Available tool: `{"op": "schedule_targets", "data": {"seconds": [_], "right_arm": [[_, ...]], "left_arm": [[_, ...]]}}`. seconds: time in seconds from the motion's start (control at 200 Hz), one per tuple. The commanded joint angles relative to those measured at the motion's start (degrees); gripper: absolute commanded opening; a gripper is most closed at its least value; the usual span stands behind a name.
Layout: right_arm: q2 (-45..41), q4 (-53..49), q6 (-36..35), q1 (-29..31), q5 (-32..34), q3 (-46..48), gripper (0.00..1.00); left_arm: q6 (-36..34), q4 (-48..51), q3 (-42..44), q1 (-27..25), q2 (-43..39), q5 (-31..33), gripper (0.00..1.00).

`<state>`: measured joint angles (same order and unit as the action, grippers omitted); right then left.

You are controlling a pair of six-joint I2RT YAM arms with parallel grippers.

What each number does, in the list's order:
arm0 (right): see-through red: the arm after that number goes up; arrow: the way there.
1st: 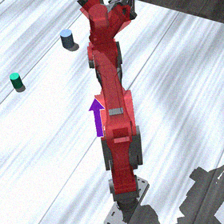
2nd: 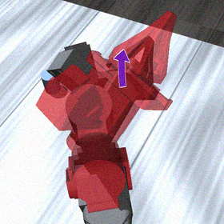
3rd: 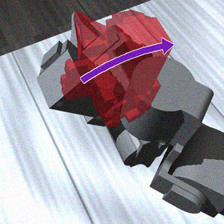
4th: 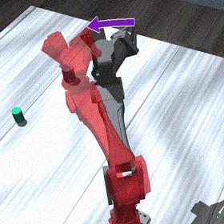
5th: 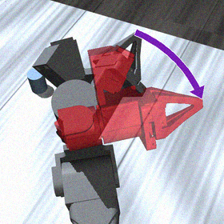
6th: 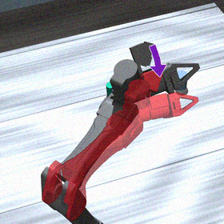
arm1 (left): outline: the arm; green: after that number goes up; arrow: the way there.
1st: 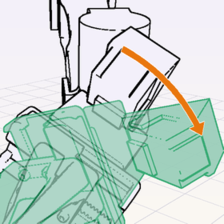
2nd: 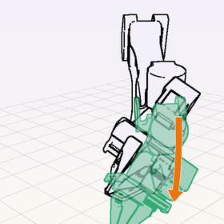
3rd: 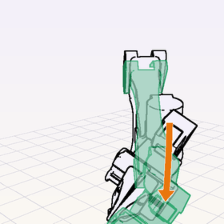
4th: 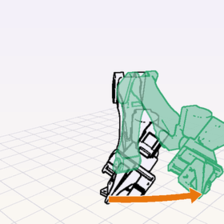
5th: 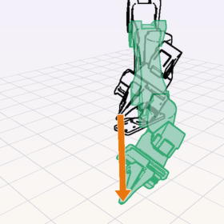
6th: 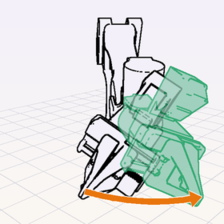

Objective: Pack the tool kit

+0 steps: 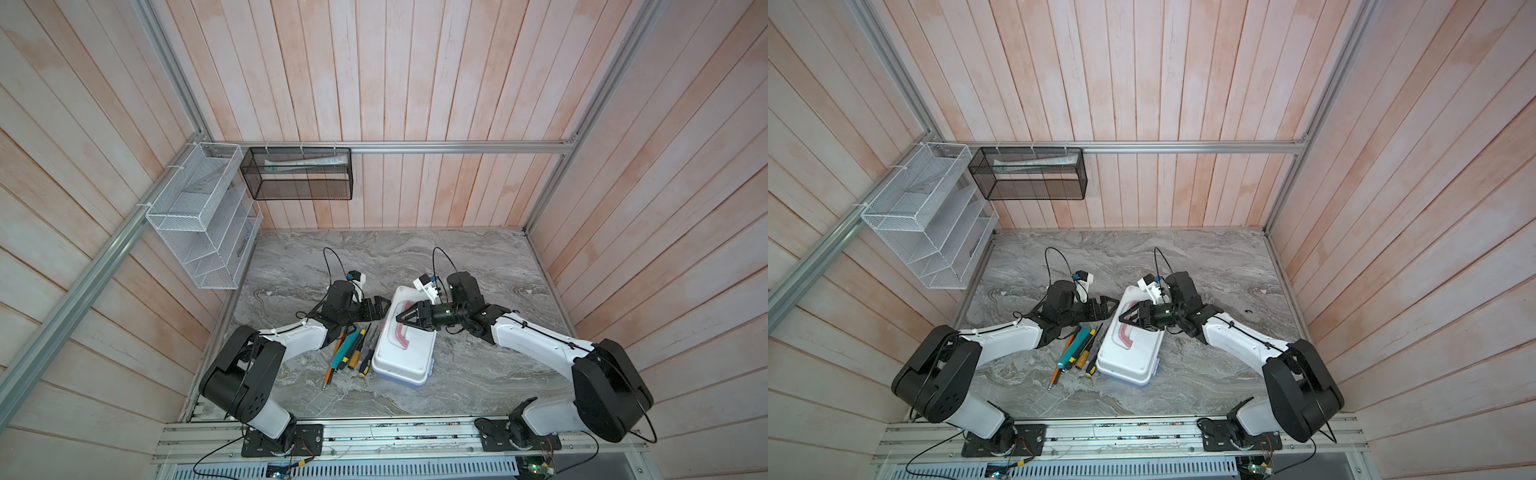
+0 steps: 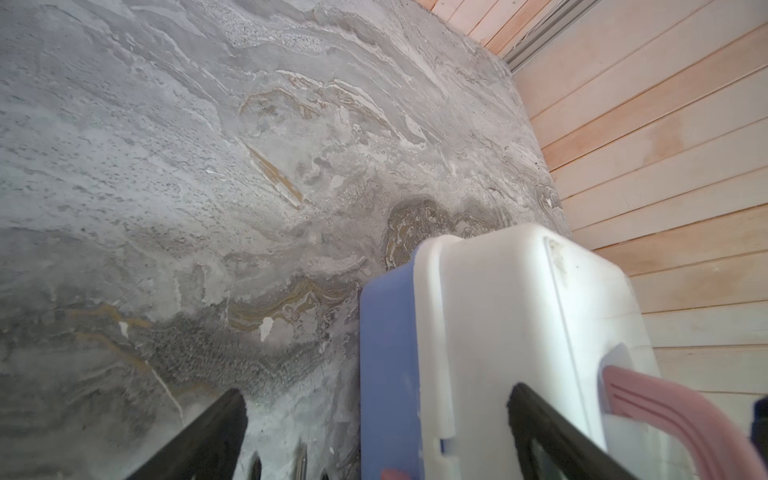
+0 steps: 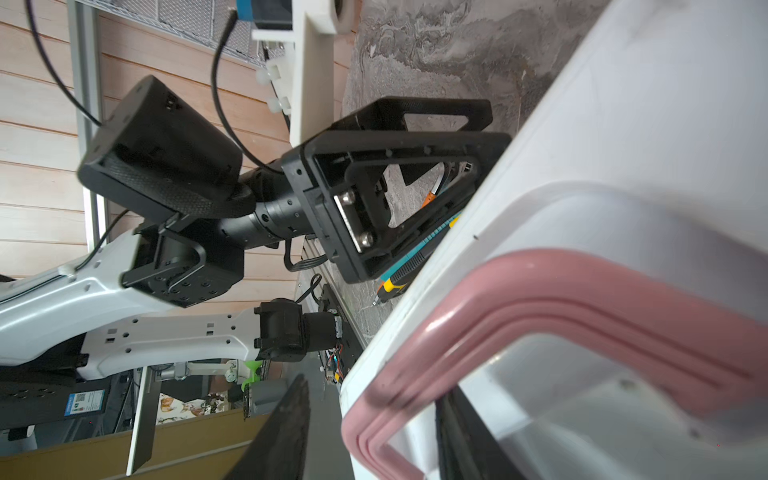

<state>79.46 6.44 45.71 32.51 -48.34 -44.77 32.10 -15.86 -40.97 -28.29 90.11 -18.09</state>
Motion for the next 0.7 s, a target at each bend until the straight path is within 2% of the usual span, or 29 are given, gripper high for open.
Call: {"op": "schedule_targets", "data": {"seconds": [0.0,0.31,0.48,0.695], "right_arm": [[-4.0,7.5,1.6,-1.9,-2.4,0.6,0.43],[-11.3,-9.7,-6.5,-5.8,8.4,-2.1,0.38],[-12.2,-25.6,-12.1,-5.0,18.9,-8.4,0.41],[-15.9,-27.6,-8.2,-4.2,24.9,-6.7,0.44]], "left_arm": [[-0.7,0.2,0.1,-0.4,-1.8,-1.8,1.0],[-0.2,4.6,3.9,-0.6,-7.7,-1.3,1.0],[-1.1,9.7,5.6,-1.1,-10.3,-0.4,1.0],[-1.2,11.2,8.3,-2.1,-12.7,0.2,1.0]]}}
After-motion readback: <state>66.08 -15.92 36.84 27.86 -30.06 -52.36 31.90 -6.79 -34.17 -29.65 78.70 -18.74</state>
